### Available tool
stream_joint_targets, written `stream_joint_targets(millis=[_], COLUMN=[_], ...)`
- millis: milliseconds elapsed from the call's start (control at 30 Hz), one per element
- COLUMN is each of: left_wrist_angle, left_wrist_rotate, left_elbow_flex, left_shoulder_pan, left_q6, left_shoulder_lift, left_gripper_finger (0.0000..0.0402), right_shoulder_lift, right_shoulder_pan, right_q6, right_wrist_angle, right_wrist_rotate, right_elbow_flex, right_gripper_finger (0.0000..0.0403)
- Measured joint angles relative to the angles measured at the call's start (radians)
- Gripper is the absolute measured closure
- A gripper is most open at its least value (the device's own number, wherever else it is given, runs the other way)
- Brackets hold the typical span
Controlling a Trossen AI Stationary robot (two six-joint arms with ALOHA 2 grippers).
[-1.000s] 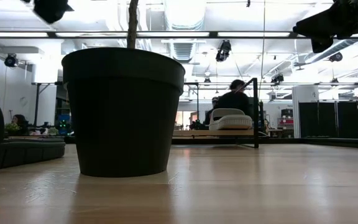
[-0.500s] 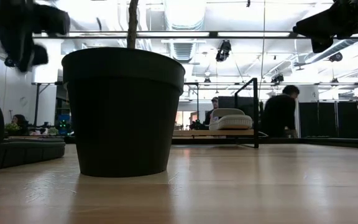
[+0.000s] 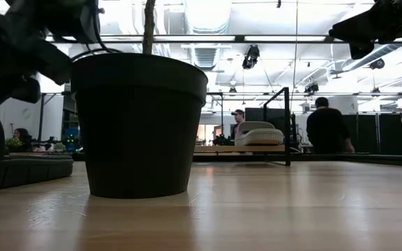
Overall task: Pick and place slides into the shelf
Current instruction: Put the gray slide on the shelf
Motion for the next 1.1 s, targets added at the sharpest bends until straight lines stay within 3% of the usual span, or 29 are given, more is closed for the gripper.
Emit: stream_joint_targets(millis=[300,467,833,1100], left_wrist_angle=[0.124,0.15,0.194,0.217], left_wrist_rotate=[0.194,0.219,0.242,0.259], left_elbow_flex=[-0.072,-0.127,-0.177,-0.18], left_shoulder_pan=[0.0,0.003,0.018,0.019], left_q6=[0.082,0.085,0.091,0.086], left_shoulder_lift=[0.06,0.096,0.151,0.151], left_gripper_finger=[0.0278,0.0268,0.0167,0.016], right_shoulder_lift=[0.0,0.0,0.0,0.0], right_shoulder_pan=[0.0,0.0,0.0,0.0], right_q6=[0.0,-0.001,-0.021,-0.026], right_wrist_angle=[-0.002,-0.003,-0.003,-0.003], right_wrist_rotate=[0.0,0.0,0.0,0.0], right_elbow_flex=[0.0,0.0,0.0,0.0], right_gripper_finger=[0.0344,0.0344,0.0344,0.0344])
